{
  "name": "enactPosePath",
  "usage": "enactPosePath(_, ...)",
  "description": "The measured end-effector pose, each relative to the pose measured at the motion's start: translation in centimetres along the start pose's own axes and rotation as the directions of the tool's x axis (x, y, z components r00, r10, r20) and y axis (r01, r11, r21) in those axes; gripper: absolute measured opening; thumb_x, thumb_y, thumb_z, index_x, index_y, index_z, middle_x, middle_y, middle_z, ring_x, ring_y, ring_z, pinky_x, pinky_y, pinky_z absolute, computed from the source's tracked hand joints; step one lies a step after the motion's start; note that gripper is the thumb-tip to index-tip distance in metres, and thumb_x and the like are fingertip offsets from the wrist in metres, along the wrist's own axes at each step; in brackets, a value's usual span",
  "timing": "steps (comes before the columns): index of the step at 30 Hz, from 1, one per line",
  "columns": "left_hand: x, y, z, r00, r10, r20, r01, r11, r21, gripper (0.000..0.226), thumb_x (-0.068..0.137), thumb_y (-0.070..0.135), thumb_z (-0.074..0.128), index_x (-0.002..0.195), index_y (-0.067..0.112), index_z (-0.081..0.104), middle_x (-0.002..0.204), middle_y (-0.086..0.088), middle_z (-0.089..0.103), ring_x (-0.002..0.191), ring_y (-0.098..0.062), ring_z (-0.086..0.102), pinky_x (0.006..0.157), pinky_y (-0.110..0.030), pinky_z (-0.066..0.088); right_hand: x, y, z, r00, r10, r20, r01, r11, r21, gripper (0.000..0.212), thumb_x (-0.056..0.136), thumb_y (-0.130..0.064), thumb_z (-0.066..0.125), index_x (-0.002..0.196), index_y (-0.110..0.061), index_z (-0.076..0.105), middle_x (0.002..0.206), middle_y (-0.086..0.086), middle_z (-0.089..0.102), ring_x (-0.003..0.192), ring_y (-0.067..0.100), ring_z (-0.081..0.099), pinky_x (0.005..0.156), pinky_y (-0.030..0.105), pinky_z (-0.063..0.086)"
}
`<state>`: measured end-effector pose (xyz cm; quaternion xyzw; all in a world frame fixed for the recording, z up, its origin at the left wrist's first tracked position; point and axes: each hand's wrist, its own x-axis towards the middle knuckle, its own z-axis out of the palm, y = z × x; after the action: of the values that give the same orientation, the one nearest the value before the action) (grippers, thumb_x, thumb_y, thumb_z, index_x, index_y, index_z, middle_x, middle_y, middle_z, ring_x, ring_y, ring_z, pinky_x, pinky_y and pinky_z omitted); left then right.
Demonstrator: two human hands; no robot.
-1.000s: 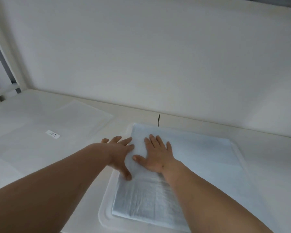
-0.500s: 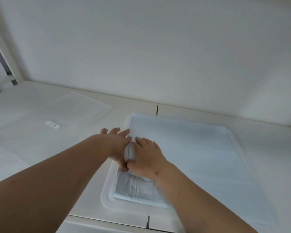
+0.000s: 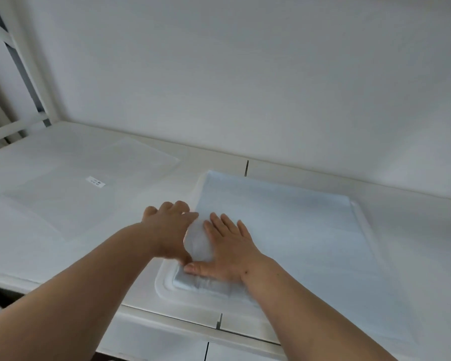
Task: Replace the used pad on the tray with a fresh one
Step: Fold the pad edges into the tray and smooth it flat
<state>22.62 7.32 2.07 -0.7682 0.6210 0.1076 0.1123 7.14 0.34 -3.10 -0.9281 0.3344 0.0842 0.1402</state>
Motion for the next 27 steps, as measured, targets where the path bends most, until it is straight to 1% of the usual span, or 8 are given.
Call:
enactPosePath(3,-1.4,0.1,1.5,0.975,-0.156,-0.156,0.113,0.961,-0.253,0.053,0.074,0.057,0.066,0.118,0.031,0.051,0.124,0.004,0.041,0.122,-0.02,0.042,0.101,-0.039,0.033,0.3,0.3,0.0,1.0,0.03,-0.005,-0.03,0.998,0.058,0.095,0.085,-0.078,0.029,0.156,-0.022,-0.004,0.163,-0.005,-0.014,0.149,0.013,-0.016,0.12,0.043,-0.01)
enactPosePath(6,-2.9,0.5,2.5,0.964,-0.229,-0.136,0.178,0.935,-0.308,0.024,0.084,0.05,0.058,0.097,0.03,0.062,0.113,0.002,0.047,0.114,-0.021,0.048,0.096,-0.037,0.036,0.5,0.4,-0.6,0.996,0.074,-0.042,-0.067,0.983,0.168,0.08,0.095,-0.061,0.033,0.156,-0.023,0.0,0.164,-0.003,-0.009,0.15,0.016,-0.012,0.121,0.042,-0.006)
enactPosePath(11,-4.5,1.0,3.1,0.959,-0.276,-0.058,0.249,0.926,-0.284,0.023,0.089,0.04,0.05,0.104,0.029,0.064,0.112,0.002,0.049,0.111,-0.021,0.053,0.095,-0.037,0.039,-0.5,-1.3,-0.6,0.989,0.131,-0.061,-0.119,0.977,0.177,0.065,0.099,-0.044,0.029,0.156,-0.024,0.004,0.164,-0.002,-0.008,0.15,0.022,-0.01,0.12,0.048,-0.005)
enactPosePath(16,-5.0,1.1,3.5,0.952,-0.306,0.0,0.297,0.926,-0.232,0.023,0.085,0.019,0.045,0.096,0.023,0.065,0.099,0.005,0.06,0.093,-0.021,0.062,0.08,-0.032,0.046,-1.1,-1.9,1.0,0.989,0.146,-0.03,-0.141,0.981,0.134,0.064,0.099,-0.047,0.022,0.156,-0.026,0.002,0.164,-0.002,-0.012,0.149,0.022,-0.015,0.119,0.05,-0.011)
enactPosePath(19,-4.9,1.3,4.2,0.944,-0.319,0.078,0.328,0.903,-0.278,0.02,0.08,0.018,0.047,0.09,0.02,0.065,0.095,0.002,0.066,0.088,-0.021,0.064,0.083,-0.034,0.053,-1.4,-1.7,1.1,0.99,0.14,-0.035,-0.134,0.982,0.132,0.064,0.099,-0.049,0.02,0.155,-0.026,0.002,0.164,-0.003,-0.011,0.149,0.021,-0.015,0.118,0.049,-0.012)
enactPosePath(22,-5.0,1.6,3.8,0.946,-0.31,0.094,0.323,0.877,-0.356,0.013,0.084,0.027,0.052,0.085,0.017,0.06,0.092,-0.001,0.063,0.088,-0.021,0.061,0.079,-0.032,0.05,-1.3,-1.7,0.9,0.99,0.142,-0.017,-0.138,0.98,0.146,0.064,0.099,-0.05,0.021,0.156,-0.026,0.004,0.164,-0.003,-0.01,0.15,0.021,-0.015,0.118,0.049,-0.012)
enactPosePath(24,-5.5,1.8,3.2,0.948,-0.303,0.099,0.313,0.823,-0.474,0.02,0.086,0.031,0.058,0.085,0.012,0.063,0.088,-0.005,0.063,0.085,-0.022,0.059,0.072,-0.03,0.045,-1.3,-1.6,0.7,0.99,0.14,-0.012,-0.136,0.978,0.159,0.063,0.099,-0.05,0.021,0.156,-0.027,0.005,0.164,-0.003,-0.009,0.15,0.021,-0.014,0.118,0.049,-0.012)
enactPosePath(27,-6.5,2.0,2.6,0.953,-0.292,0.077,0.251,0.624,-0.74,0.015,0.085,0.023,0.066,0.079,0.01,0.065,0.078,-0.004,0.062,0.072,-0.018,0.054,0.061,-0.028,0.039,-1.4,-1.5,0.4,0.99,0.143,-0.013,-0.137,0.968,0.208,0.062,0.1,-0.05,0.021,0.156,-0.026,0.007,0.164,-0.005,-0.006,0.15,0.02,-0.012,0.119,0.047,-0.011)
